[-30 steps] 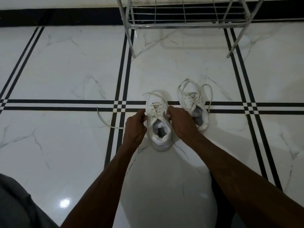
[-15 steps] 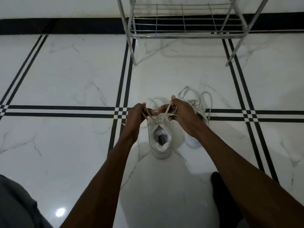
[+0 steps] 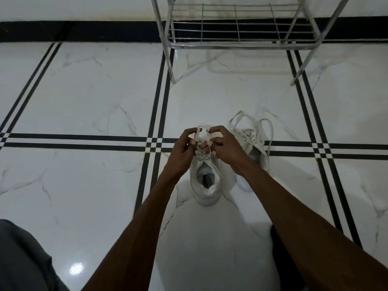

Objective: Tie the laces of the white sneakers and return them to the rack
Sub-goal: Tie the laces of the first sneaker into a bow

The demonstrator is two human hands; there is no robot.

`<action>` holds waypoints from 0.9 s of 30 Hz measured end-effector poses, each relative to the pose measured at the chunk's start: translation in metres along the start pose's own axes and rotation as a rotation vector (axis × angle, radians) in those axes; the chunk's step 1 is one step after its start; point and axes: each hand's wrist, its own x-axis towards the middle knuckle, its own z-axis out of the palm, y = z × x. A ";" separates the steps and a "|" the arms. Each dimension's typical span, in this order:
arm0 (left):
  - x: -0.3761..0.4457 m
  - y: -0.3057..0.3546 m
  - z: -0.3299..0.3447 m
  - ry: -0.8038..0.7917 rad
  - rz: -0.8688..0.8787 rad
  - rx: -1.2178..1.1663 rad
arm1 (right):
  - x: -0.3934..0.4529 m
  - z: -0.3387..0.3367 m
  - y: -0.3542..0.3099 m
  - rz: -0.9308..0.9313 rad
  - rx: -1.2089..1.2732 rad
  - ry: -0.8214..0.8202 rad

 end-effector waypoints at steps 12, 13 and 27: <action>0.010 -0.004 -0.005 -0.017 -0.001 0.191 | 0.004 -0.006 -0.010 -0.017 0.125 -0.247; 0.011 -0.005 -0.005 -0.007 -0.023 0.176 | 0.005 -0.004 -0.010 -0.023 0.113 -0.209; 0.007 -0.015 -0.006 0.148 -0.179 0.073 | 0.011 -0.013 -0.023 -0.326 -0.676 -0.084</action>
